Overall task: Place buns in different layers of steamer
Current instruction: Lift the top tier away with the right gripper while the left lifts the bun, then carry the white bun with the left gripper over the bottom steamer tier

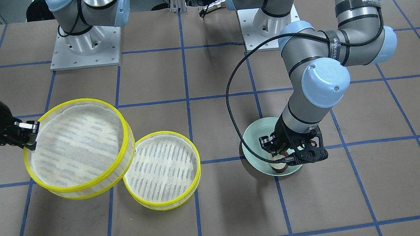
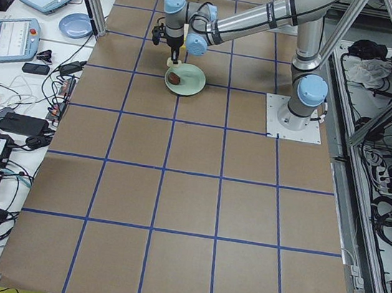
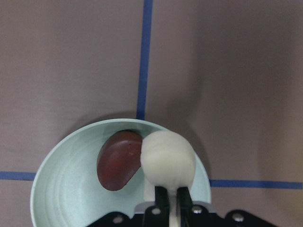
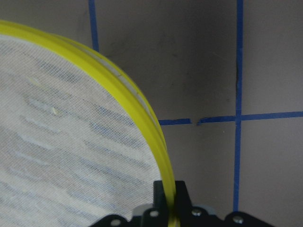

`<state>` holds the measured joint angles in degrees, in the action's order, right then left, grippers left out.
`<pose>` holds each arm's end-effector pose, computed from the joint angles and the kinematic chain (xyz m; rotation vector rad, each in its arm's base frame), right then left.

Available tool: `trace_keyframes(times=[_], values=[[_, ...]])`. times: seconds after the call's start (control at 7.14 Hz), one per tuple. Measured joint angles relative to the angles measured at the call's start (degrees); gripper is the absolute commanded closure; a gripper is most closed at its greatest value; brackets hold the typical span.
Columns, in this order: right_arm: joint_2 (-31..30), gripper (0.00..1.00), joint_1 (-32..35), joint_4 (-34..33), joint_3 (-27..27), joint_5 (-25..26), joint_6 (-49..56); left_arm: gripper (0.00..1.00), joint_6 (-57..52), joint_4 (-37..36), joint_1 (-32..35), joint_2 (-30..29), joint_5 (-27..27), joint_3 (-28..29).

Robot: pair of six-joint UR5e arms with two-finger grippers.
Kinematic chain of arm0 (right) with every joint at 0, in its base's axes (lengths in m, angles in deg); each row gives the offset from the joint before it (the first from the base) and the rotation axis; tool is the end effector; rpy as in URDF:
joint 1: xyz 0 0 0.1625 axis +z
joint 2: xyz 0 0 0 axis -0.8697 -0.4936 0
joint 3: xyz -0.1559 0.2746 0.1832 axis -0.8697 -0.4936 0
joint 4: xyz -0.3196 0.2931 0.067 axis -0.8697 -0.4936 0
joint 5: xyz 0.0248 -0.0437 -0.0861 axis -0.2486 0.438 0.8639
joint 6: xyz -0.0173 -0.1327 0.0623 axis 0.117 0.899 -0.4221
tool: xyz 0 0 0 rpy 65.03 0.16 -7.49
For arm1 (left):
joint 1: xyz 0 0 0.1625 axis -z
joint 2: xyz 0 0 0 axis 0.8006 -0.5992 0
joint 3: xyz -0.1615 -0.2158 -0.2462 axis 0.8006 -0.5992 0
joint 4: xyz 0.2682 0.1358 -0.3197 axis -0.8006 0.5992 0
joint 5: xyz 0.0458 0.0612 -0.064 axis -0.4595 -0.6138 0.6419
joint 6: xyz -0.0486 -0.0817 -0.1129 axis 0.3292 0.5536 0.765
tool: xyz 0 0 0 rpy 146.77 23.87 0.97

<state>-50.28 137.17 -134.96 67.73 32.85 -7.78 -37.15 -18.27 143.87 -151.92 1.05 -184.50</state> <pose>0.0003 -0.5828 0.3104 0.0879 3.1264 0.0719 -0.1533 -0.5995 0.1777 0.1508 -3.0491 0.0426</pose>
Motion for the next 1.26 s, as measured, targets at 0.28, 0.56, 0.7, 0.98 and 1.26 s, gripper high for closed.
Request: trace_keyframes(times=[0.28,0.56,0.7,0.98,1.26], values=[[-0.09,1.00,-2.31,0.12,0.19,0.27,2.55,1.00,8.23,0.47,4.93,-0.06,3.28,4.14],[-0.11,1.00,-2.62,0.16,0.29,0.36,2.92,1.00,13.41,-0.16,10.46,-1.27,8.76,6.48],[-0.14,1.00,-2.64,0.19,0.30,0.33,2.95,1.00,14.66,-1.16,12.62,-2.38,10.64,6.58],[-0.18,1.00,-2.64,0.22,0.37,0.30,2.97,0.80,15.42,-3.07,16.51,-5.23,11.80,6.33],[-0.26,1.00,-2.58,0.23,0.45,0.36,2.97,0.21,16.57,-4.44,19.30,-7.47,11.63,5.70]])
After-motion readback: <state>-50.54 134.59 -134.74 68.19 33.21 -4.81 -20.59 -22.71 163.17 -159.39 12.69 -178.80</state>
